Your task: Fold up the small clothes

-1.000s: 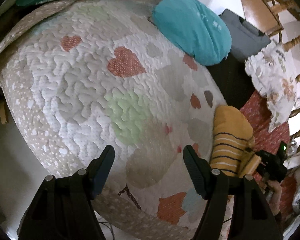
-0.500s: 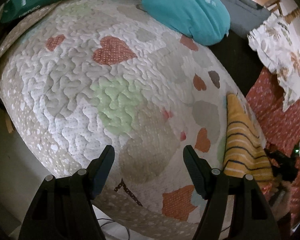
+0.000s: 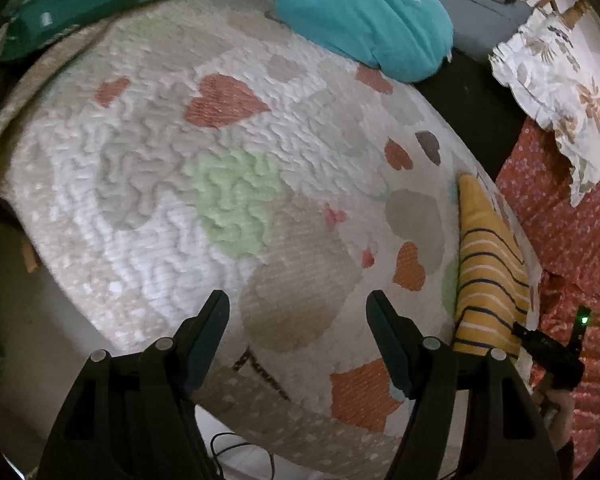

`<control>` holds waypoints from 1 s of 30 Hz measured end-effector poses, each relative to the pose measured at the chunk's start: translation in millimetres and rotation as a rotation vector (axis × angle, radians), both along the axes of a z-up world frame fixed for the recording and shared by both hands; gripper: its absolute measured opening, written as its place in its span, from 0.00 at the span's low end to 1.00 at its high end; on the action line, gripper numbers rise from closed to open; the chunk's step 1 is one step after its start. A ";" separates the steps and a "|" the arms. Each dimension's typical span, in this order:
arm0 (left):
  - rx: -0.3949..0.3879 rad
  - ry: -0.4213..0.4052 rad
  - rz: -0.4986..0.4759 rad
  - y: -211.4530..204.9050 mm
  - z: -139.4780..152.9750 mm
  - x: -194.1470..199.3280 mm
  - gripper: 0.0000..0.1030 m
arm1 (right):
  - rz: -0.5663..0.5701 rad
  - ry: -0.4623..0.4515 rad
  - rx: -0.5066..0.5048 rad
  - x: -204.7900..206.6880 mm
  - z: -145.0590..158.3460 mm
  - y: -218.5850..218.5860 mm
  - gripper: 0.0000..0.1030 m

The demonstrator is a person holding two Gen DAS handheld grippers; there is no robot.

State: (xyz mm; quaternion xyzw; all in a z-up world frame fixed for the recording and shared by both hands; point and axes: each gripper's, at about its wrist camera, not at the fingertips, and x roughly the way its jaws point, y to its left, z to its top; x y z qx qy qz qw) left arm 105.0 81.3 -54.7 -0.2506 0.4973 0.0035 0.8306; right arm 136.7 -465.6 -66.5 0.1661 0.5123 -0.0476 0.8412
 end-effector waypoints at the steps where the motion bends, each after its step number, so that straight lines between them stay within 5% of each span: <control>1: 0.009 -0.007 0.032 4.7 5.0 -8.6 0.68 | -0.037 -0.005 0.038 -4.0 -2.5 -8.0 0.56; 3: -0.003 -0.038 0.072 13.8 15.8 -31.0 0.68 | -0.098 -0.017 0.084 -13.2 0.4 -16.2 0.57; 7: 0.019 -0.103 0.062 23.8 27.5 -68.2 0.68 | -0.211 -0.100 -0.020 -45.5 40.5 -5.5 0.57; 12: 0.015 -0.114 0.011 33.9 22.2 -65.1 0.68 | -0.226 -0.167 -0.147 -84.8 73.1 36.3 0.58; 18: -0.191 -0.068 0.037 58.2 3.7 -60.2 0.68 | -0.204 -0.032 -0.084 -72.8 59.3 101.0 0.58; 25: -0.211 -0.096 0.043 64.5 4.5 -61.5 0.68 | -0.086 -0.051 -0.206 -71.2 59.7 150.2 0.58; 30: -0.211 -0.095 0.033 58.6 4.6 -58.7 0.68 | -0.132 -0.069 -0.111 -82.2 56.4 123.5 0.58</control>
